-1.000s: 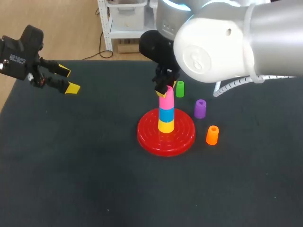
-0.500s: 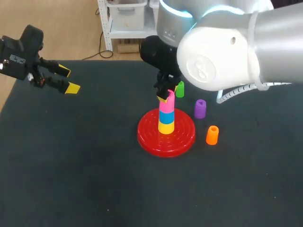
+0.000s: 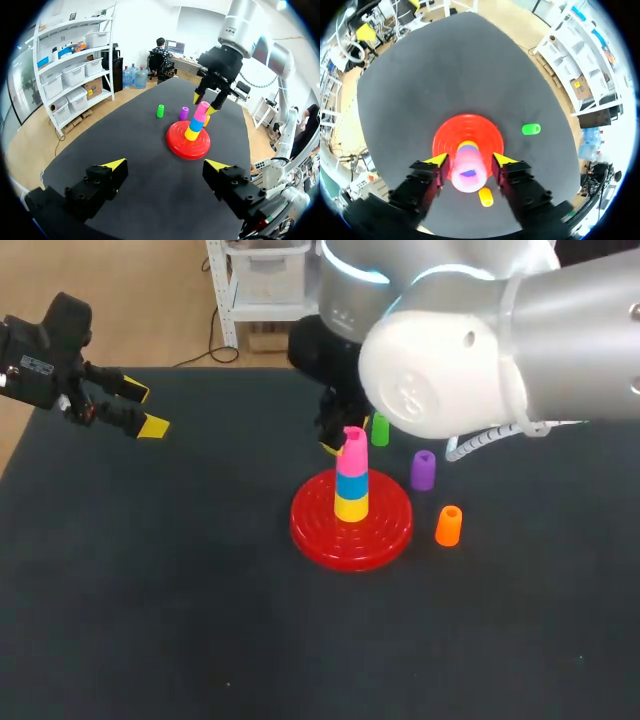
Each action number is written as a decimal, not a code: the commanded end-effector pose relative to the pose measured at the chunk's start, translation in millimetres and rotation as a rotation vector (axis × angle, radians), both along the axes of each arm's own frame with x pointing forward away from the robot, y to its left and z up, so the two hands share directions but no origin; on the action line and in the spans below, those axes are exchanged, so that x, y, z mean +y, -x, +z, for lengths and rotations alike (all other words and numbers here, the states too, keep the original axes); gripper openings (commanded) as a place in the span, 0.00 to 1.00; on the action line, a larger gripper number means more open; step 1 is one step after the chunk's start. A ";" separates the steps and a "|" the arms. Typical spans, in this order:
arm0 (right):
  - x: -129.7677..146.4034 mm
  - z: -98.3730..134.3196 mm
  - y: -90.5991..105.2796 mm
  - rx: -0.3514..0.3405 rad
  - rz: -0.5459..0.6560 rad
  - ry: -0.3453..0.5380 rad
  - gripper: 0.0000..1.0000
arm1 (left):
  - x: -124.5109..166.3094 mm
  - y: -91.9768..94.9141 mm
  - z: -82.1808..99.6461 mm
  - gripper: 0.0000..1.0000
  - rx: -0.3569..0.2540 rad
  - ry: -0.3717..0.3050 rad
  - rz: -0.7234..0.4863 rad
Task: Pick up and stack the cylinders on the red base in this order: pink,purple,orange,green
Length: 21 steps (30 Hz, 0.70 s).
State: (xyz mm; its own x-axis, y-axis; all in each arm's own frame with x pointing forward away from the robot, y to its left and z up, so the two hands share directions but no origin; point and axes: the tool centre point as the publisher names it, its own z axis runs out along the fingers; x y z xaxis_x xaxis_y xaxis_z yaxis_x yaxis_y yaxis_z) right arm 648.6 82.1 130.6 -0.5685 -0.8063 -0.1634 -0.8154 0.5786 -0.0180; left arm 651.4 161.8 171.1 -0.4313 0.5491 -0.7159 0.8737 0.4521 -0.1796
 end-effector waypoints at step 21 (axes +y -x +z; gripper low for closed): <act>-127.8 -35.7 -63.1 -0.035 -0.443 -0.027 1.00 | 0.8 -0.9 -1.2 1.00 -0.002 0.004 -0.003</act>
